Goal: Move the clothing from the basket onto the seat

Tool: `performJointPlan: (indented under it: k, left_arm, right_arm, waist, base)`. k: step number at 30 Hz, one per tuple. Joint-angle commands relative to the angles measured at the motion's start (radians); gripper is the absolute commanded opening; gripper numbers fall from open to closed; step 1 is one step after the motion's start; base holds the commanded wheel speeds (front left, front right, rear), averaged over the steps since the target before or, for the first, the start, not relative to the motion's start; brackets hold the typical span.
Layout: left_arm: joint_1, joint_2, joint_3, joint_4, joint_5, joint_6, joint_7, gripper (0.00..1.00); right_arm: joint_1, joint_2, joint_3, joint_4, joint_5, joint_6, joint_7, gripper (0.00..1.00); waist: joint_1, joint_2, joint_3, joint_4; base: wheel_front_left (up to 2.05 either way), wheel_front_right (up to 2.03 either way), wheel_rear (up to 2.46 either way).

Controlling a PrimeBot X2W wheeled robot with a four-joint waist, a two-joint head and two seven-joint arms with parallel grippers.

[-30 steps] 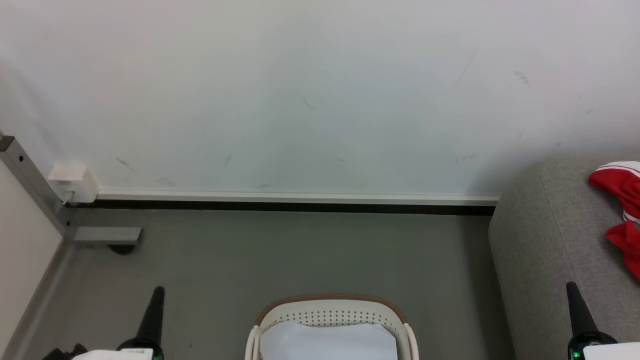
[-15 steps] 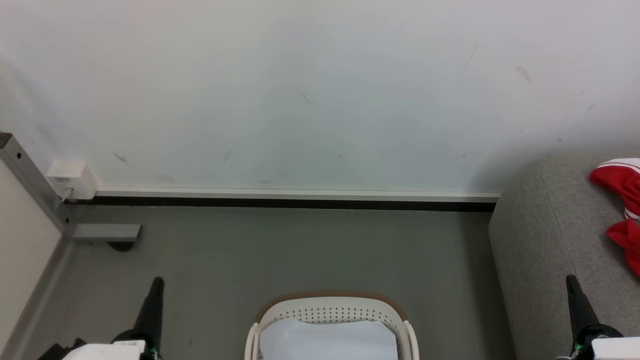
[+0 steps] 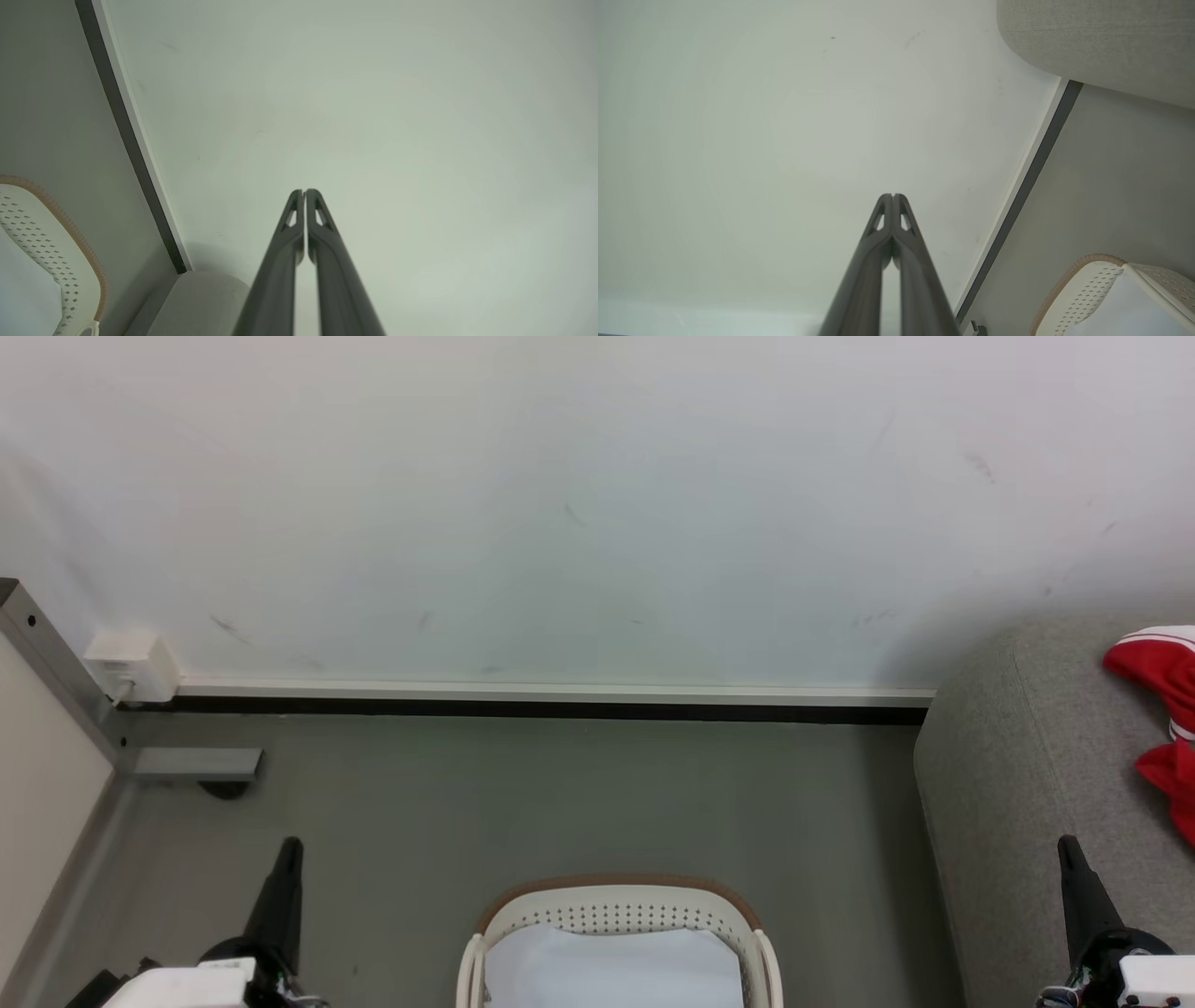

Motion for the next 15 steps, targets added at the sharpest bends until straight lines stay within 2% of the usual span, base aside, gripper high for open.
performJointPlan:
  k: [1, 15]
  left_arm:
    - [-0.014, 0.002, 0.004, 0.0, -0.018, -0.006, 0.007, 0.0]
    - [-0.016, 0.002, 0.005, 0.0, -0.036, -0.007, 0.011, 0.0]
  right_arm:
    - [-0.013, -0.009, -0.006, -0.007, 0.024, -0.002, 0.009, 0.0]
    - [-0.016, -0.009, -0.006, -0.007, 0.036, -0.002, 0.012, 0.0]
  waist:
    - [0.0, 0.0, 0.001, 0.0]
    - [0.0, 0.0, 0.003, 0.0]
  base:
    - [0.0, 0.0, 0.0]
    - [0.0, 0.0, 0.0]
